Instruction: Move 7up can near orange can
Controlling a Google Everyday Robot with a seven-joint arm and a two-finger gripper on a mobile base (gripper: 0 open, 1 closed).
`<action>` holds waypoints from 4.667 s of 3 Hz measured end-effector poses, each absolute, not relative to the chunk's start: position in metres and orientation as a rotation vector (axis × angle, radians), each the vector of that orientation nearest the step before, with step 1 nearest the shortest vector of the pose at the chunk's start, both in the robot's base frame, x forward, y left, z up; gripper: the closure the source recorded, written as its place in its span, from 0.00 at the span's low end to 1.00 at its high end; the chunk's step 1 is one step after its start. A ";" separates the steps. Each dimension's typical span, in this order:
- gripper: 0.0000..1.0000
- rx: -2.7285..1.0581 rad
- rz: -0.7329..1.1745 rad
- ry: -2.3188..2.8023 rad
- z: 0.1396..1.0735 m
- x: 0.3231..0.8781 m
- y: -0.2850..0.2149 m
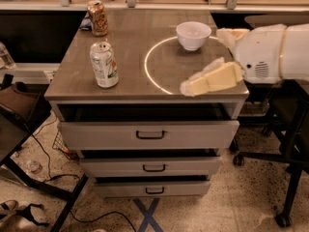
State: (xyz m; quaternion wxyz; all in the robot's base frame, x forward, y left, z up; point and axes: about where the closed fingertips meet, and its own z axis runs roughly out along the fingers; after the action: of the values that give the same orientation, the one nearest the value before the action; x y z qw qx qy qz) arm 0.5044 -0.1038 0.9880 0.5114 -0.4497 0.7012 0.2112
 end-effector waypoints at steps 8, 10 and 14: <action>0.23 -0.684 0.703 1.536 0.909 0.648 0.135; 0.70 -0.684 0.714 1.531 0.911 0.646 0.141; 1.00 -0.616 0.767 1.542 0.999 0.671 0.166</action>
Offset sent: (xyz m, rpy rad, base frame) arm 0.0037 0.0293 0.0284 0.1043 -0.0353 0.0000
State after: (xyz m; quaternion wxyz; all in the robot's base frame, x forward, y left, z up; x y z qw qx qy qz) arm 0.6714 0.1661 0.9989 0.6099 -0.2669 0.6680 0.3324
